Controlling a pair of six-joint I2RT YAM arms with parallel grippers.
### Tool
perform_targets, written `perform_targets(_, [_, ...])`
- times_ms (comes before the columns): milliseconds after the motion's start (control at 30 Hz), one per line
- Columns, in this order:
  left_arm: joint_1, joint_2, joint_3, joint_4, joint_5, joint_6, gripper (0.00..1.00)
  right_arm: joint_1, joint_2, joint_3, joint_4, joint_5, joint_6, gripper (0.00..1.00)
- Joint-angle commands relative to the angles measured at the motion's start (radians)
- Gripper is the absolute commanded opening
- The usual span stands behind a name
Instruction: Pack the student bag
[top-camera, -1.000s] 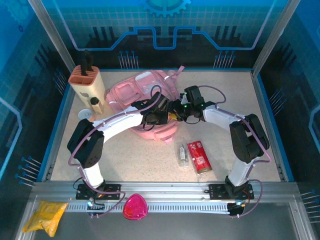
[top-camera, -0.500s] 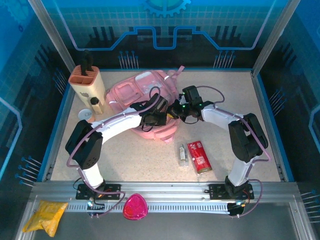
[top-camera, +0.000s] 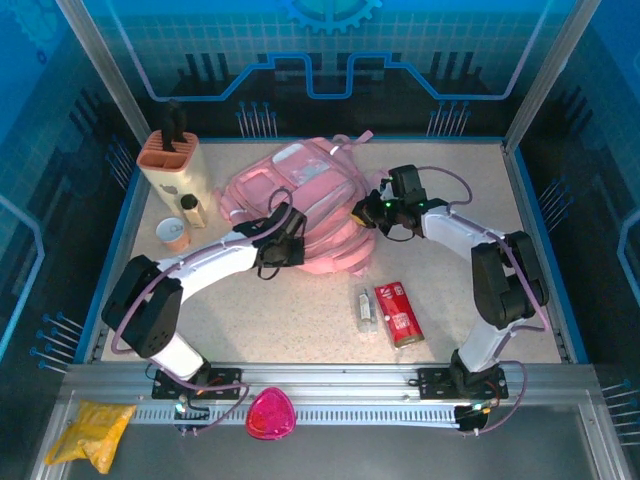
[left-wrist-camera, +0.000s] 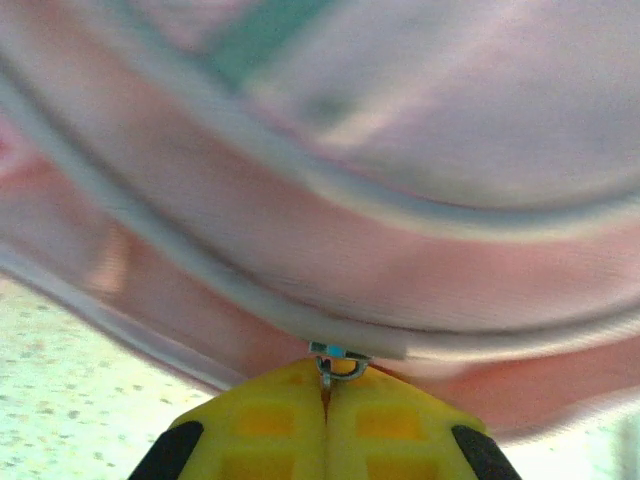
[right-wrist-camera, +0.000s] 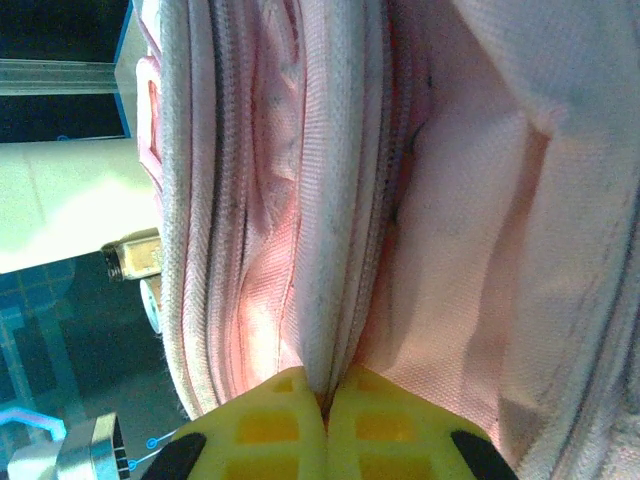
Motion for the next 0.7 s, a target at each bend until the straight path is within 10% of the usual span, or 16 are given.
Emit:
perform_targets(0, [0.071, -0.028, -0.053, 0.004, -0.107, 0.044, 0.00, -0.024, -0.049, -0.003, 0.011, 0.067, -0.053, 0.00])
perform_targets(433, [0.278, 0.030, -0.003, 0.250, -0.073, 0.173, 0.00, -0.039, -0.045, -0.041, -0.008, 0.090, -0.088, 0.00])
perform_targets(667, [0.206, 0.024, 0.012, 0.295, 0.013, 0.202, 0.00, -0.036, -0.024, -0.006, 0.009, 0.040, -0.084, 0.04])
